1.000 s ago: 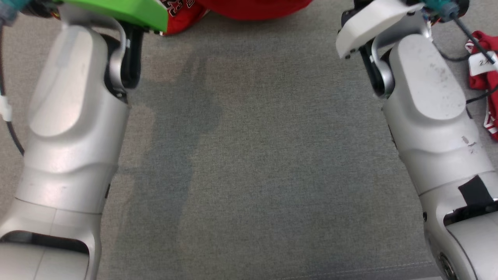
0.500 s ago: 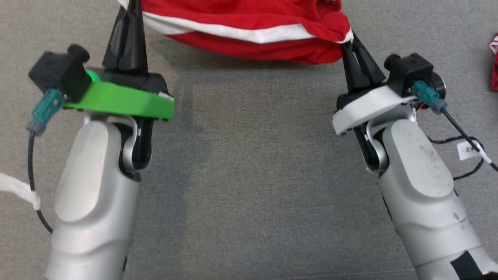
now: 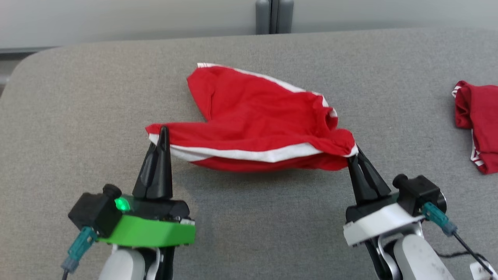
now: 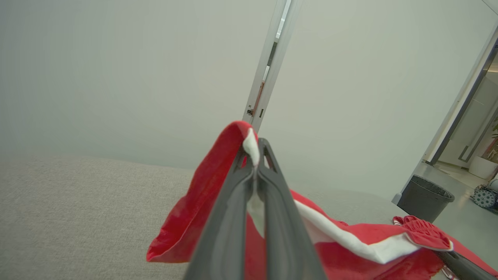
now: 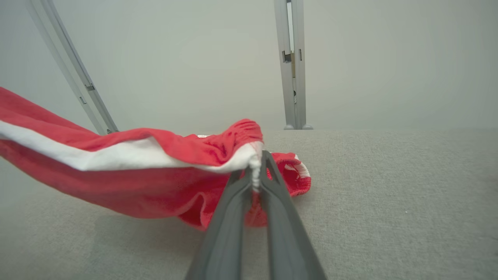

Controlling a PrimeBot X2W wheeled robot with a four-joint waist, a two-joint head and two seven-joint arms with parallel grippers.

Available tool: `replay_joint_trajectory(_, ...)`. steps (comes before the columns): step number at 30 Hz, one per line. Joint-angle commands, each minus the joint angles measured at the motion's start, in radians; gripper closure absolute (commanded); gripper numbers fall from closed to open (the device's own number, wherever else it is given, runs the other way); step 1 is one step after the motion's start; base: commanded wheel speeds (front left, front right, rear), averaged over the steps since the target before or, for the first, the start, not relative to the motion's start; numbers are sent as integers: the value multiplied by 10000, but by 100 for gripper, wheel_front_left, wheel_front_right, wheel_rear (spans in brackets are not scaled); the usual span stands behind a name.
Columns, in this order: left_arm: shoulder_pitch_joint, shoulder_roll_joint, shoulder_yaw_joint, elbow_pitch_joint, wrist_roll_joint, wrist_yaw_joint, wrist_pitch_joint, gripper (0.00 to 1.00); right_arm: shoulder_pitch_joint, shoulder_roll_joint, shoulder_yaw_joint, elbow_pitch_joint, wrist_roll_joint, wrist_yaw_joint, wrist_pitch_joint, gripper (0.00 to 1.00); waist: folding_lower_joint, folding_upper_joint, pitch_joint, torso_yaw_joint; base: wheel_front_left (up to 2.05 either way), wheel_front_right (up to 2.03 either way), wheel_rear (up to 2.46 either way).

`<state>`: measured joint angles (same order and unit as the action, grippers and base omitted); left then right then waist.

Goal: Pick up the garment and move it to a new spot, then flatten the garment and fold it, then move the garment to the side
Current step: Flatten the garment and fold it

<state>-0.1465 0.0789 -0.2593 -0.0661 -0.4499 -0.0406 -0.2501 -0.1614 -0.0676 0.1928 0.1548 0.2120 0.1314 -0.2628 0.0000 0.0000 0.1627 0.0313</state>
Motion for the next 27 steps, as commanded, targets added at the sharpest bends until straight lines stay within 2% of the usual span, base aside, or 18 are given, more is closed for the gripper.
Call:
replay_joint_trajectory(1, 558, 34, -53, -349, -95, 147, 126, 100, 540, -82, -13, -268, -23, -16, -28, 100, 0, 0, -1139, 33, 0, 0, 0)
replay_joint_trajectory(7, 2666, 176, -389, -2210, -109, 809, 968, 100, 2762, -90, -440, -2004, -321, -16, 470, 100, 0, 0, -1719, 47, 0, 0, 0)
replay_joint_trajectory(11, 3283, 213, -522, -2559, -191, 1009, 1314, 100, 3537, -62, -483, -2601, -340, -16, 927, 100, 0, 0, -1726, 26, 0, 0, 0)
replay_joint_trajectory(20, 2686, 240, -429, -820, -406, 807, 1235, 100, 3256, 54, -320, -1471, -168, -16, 952, 100, 0, 0, -1370, -61, 0, 0, 0)
replay_joint_trajectory(27, 996, 233, -403, 1031, -297, 380, 962, 100, 2361, 137, -518, -202, -29, -16, 730, 100, 0, 0, -804, -218, 0, 0, 0)
